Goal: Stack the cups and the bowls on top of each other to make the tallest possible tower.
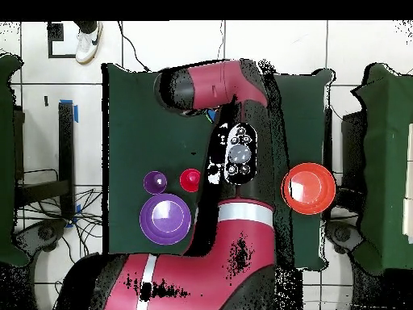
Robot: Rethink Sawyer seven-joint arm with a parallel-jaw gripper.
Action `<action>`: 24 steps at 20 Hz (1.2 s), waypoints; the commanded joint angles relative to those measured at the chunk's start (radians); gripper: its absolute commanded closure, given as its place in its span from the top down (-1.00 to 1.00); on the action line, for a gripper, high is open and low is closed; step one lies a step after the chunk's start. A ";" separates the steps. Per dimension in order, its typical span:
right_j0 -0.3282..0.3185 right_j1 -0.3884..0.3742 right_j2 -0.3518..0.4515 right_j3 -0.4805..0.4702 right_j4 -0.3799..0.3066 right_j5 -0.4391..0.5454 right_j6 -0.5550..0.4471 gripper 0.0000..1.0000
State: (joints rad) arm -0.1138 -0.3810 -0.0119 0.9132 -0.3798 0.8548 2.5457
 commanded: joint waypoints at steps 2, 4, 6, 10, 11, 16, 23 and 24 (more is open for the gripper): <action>0.031 0.026 0.022 0.107 0.002 -0.098 0.061 -1.00; 0.033 0.030 0.017 0.111 0.004 -0.109 0.062 -1.00; 0.033 0.032 0.016 0.114 0.008 -0.117 0.058 -1.00; 0.039 0.040 0.005 0.113 0.013 -0.126 0.057 -1.00; 0.041 0.044 0.001 0.114 0.013 -0.133 0.062 -1.00; 0.047 0.049 -0.009 0.108 0.018 -0.137 0.065 -1.00; 0.050 0.047 -0.014 0.115 0.022 -0.149 0.051 -1.00; 0.050 0.047 -0.015 0.115 0.023 -0.148 0.052 -1.00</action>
State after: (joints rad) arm -0.0929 -0.3712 -0.0701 0.9173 -0.3722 0.7338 2.5457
